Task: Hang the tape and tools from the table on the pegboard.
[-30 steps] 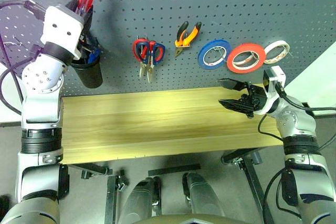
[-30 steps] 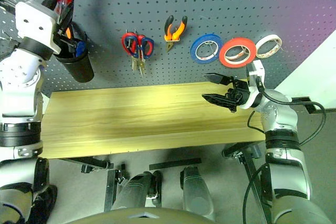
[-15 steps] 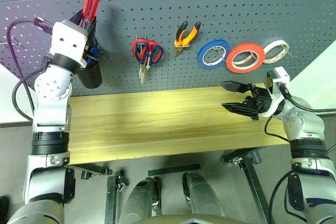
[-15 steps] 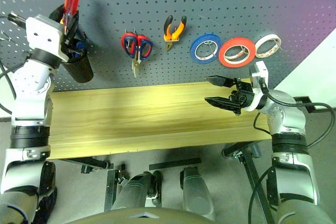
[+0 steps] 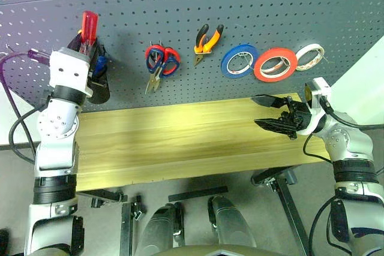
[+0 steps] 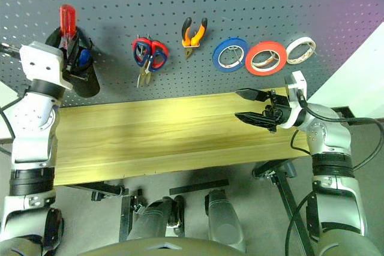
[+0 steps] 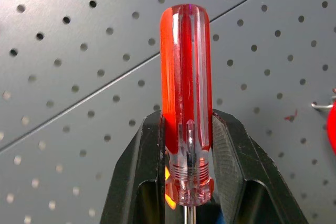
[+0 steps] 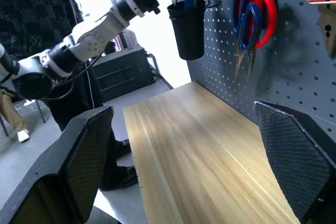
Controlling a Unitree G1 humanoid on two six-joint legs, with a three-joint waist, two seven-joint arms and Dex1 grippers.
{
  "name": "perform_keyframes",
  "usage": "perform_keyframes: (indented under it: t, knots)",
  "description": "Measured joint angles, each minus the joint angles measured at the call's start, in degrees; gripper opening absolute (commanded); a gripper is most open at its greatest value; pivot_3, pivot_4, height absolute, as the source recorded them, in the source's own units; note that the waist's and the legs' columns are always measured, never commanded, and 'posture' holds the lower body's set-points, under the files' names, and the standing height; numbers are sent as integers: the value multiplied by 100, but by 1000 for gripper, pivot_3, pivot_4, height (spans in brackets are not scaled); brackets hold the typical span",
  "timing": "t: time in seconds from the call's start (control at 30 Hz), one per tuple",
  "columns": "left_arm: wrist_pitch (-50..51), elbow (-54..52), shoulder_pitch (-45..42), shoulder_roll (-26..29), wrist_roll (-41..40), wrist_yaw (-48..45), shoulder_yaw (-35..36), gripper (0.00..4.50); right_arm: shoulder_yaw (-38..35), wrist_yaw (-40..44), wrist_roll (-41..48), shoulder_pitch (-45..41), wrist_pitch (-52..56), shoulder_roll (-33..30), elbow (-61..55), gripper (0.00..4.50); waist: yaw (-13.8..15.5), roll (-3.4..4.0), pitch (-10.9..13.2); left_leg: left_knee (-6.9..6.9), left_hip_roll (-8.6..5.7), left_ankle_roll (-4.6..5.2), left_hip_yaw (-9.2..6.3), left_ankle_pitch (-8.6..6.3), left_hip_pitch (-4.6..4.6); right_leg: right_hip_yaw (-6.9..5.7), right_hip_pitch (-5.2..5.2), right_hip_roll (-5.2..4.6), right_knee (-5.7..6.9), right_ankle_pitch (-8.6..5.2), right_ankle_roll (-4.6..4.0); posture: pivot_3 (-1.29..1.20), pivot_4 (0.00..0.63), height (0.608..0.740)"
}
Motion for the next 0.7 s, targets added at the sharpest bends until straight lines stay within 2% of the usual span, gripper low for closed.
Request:
perform_keyframes:
  t: [0.23, 0.53, 0.7]
  knots:
    - [340, -110, 264, -7, -131, 116, 330, 862, 16, 25, -49, -105, -94, 40, 143, 4500, 28, 1, 1, 0, 0, -2, 0, -1, 1, -1, 1, 0, -2, 0, 0, -207, 211, 740]
    - [596, -10, 261, -134, -300, 154, 330, 862, 33, 43, -63, -125, -117, 76, 201, 4500, 16, 1, 1, -2, 0, -2, 1, -2, 1, 1, 1, 0, -3, 0, 0, -207, 212, 740]
    - [812, 171, 243, -227, -538, 94, 347, 2493, 33, 34, -63, -124, -117, 77, 198, 4500, 28, 1, 1, -2, 0, -2, 1, -2, 2, 0, 1, 0, -2, 0, 0, -214, 212, 740]
